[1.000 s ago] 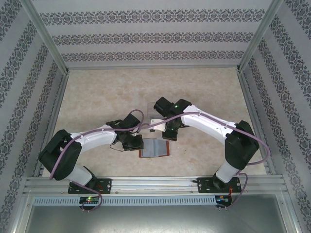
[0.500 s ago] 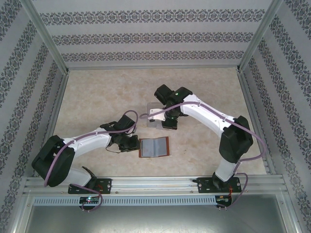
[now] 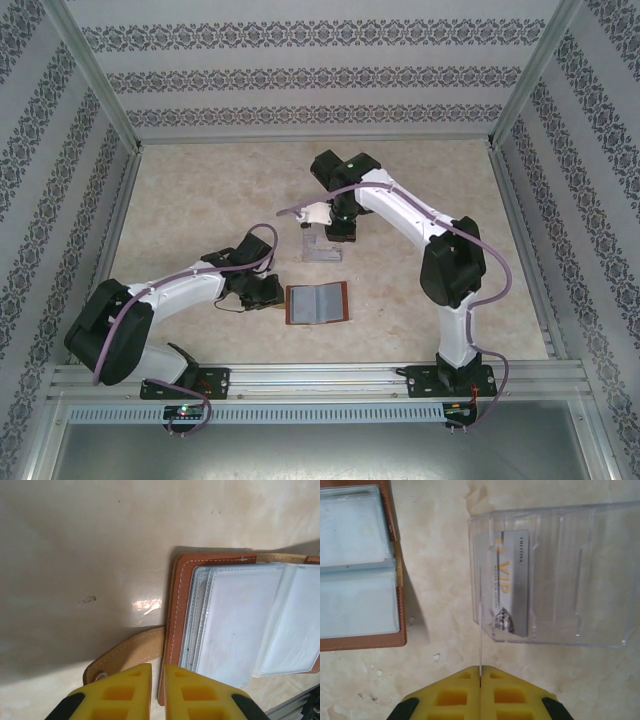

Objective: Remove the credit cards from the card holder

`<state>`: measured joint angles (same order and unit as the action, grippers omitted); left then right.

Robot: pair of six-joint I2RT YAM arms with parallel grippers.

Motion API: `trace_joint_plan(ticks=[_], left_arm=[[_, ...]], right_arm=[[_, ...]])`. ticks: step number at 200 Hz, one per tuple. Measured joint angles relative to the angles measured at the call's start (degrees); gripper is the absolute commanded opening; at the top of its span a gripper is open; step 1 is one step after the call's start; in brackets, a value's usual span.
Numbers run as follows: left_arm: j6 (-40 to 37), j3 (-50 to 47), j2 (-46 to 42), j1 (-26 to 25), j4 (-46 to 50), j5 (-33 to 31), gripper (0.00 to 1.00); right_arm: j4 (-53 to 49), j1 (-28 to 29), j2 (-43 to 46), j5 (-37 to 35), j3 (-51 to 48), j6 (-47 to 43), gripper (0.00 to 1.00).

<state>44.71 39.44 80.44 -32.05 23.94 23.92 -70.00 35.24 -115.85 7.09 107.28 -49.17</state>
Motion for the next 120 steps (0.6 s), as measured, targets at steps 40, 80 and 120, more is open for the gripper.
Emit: trace_joint_plan(ticks=[40, 80, 120], left_arm=[[0.0, 0.15, 0.92, 1.14, -0.04, 0.02, 0.14], [-0.02, 0.74, 2.97, 1.75, -0.02, 0.09, 0.14], [-0.04, 1.36, 3.37, 2.93, -0.04, 0.26, 0.14]], right_arm=[[-2.71, -1.64, -5.75, 0.24, 7.98, -1.53, 0.01], [-5.51, -2.51, -11.58, 0.5, 16.02, -2.78, 0.02], [-8.46, -2.89, -16.79, 0.85, 23.65, -4.02, 0.01]])
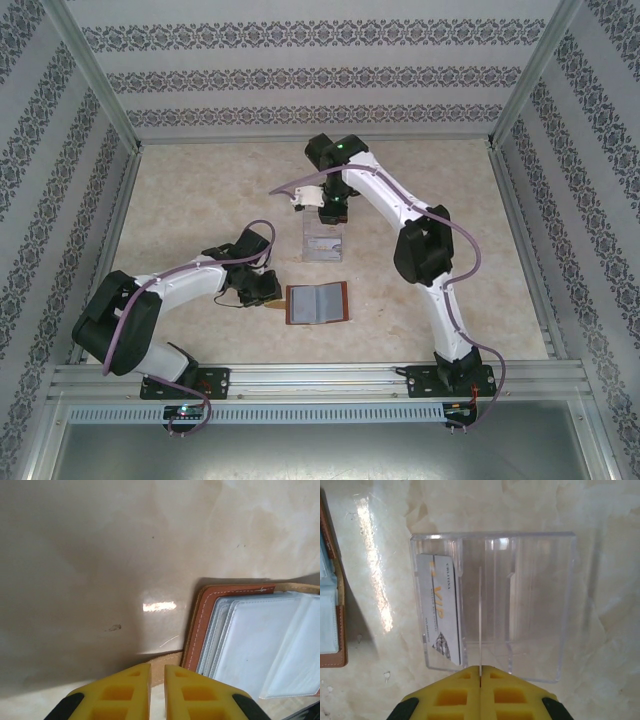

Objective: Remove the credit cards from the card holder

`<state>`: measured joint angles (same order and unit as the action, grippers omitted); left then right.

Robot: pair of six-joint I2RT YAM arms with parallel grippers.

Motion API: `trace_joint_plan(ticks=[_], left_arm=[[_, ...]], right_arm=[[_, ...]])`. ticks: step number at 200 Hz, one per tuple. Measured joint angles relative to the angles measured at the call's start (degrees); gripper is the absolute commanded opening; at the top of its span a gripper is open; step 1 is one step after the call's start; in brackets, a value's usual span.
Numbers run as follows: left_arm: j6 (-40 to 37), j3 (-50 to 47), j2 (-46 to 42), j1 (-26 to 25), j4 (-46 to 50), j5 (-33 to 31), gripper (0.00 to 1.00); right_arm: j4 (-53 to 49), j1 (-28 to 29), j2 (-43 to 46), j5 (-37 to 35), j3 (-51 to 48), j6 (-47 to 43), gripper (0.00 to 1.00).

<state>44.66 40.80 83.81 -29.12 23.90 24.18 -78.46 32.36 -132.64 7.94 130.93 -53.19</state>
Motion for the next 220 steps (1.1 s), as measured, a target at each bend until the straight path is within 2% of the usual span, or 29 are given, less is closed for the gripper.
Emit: trace_joint_plan(ticks=[47, 151, 220], left_arm=[[-0.02, 0.07, 0.76, 0.81, 0.0, 0.61, 0.14], [-0.33, 0.07, 0.83, 2.27, 0.0, 1.29, 0.15], [-0.5, 0.07, 0.83, 2.62, 0.0, 1.31, 0.15]], right_arm=[[-3.45, 0.0, -4.83, 0.5, 7.1, -1.07, 0.01], [-6.08, 0.04, -9.44, 2.62, 7.72, -1.18, 0.03], [-6.69, 0.04, -9.9, 2.95, 8.11, -0.76, 0.16]])
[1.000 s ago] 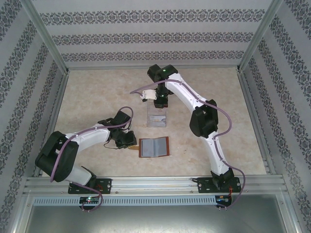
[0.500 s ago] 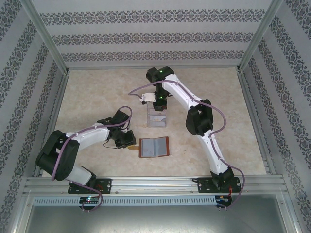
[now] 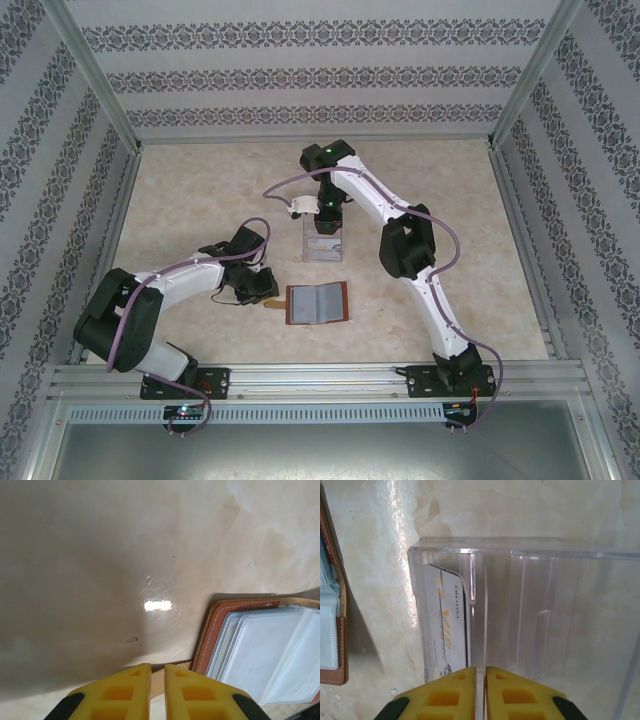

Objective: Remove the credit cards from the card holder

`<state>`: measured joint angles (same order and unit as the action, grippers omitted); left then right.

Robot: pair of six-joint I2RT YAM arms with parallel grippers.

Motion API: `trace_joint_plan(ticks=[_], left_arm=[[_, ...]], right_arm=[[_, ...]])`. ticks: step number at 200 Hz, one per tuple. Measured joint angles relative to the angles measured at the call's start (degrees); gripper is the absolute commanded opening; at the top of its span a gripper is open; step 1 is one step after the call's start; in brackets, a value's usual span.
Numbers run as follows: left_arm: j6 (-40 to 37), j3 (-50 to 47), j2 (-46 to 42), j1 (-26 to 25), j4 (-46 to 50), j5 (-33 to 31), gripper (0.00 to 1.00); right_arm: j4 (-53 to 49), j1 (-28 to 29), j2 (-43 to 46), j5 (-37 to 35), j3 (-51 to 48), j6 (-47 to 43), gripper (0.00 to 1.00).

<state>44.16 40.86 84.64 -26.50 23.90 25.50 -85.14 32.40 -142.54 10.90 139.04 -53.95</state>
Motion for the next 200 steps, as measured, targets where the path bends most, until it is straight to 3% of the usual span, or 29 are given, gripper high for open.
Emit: trace_joint_plan(ticks=[85, 127, 176, 200], left_arm=[[-0.26, 0.0, 0.0, 0.0, 0.0, 0.5, 0.15], [-0.63, 1.97, 1.14, 0.02, -0.04, 1.31, 0.16], [-1.77, 5.31, 4.28, 0.02, -0.46, 2.27, 0.16], [-2.19, 6.6, 5.18, 0.02, -0.48, 2.78, 0.16]], right_arm=[[-0.37, 0.13, 0.35, -3.76, 1.92, 0.76, 0.19], [0.26, 0.74, 4.94, -4.48, 0.17, 4.37, 0.19], [10.64, 1.51, 17.79, -4.02, -17.68, 15.54, 0.16], [19.12, 2.34, 23.76, -5.66, -28.17, 24.44, 0.09]])
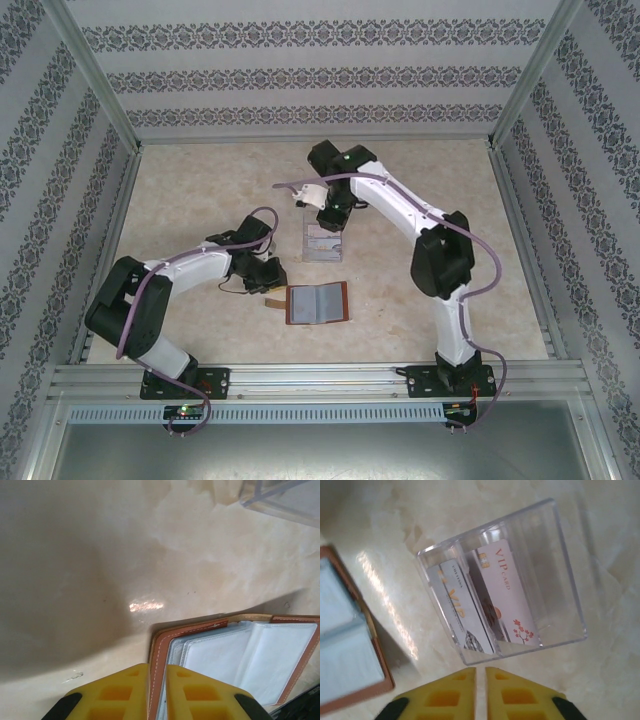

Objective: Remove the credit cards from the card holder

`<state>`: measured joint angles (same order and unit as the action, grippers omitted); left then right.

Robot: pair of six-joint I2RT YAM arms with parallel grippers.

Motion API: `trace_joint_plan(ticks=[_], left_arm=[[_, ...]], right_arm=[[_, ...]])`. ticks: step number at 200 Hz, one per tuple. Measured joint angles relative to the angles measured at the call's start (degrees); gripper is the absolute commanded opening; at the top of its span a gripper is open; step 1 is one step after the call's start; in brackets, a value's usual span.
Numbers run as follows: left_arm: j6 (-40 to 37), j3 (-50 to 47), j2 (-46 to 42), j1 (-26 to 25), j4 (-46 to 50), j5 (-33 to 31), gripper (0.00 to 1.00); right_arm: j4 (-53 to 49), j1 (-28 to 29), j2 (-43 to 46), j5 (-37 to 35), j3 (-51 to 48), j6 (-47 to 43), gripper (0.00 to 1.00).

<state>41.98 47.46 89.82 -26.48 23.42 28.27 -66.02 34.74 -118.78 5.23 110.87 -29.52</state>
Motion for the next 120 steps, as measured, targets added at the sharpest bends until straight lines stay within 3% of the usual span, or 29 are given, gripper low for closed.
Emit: trace_joint_plan(ticks=[44, 96, 106, 120], left_arm=[[-1.29, 1.11, 1.29, 0.0, 0.04, -0.02, 0.16], [-1.51, 1.11, 2.14, -0.02, 0.02, 0.2, 0.16], [-1.53, 1.14, 2.16, -0.02, 0.02, 0.28, 0.16], [-1.68, 1.11, 2.16, -0.04, 0.02, 0.46, 0.16]], right_arm=[[12.92, 3.61, 8.04, -6.62, -14.19, 17.7, 0.0], [18.64, 9.4, 13.42, -11.87, -20.98, 36.0, 0.0], [19.91, 10.25, 14.71, -11.85, -22.97, 38.45, 0.04], [21.81, 11.47, 17.0, -11.76, -26.69, 42.07, 0.0]])
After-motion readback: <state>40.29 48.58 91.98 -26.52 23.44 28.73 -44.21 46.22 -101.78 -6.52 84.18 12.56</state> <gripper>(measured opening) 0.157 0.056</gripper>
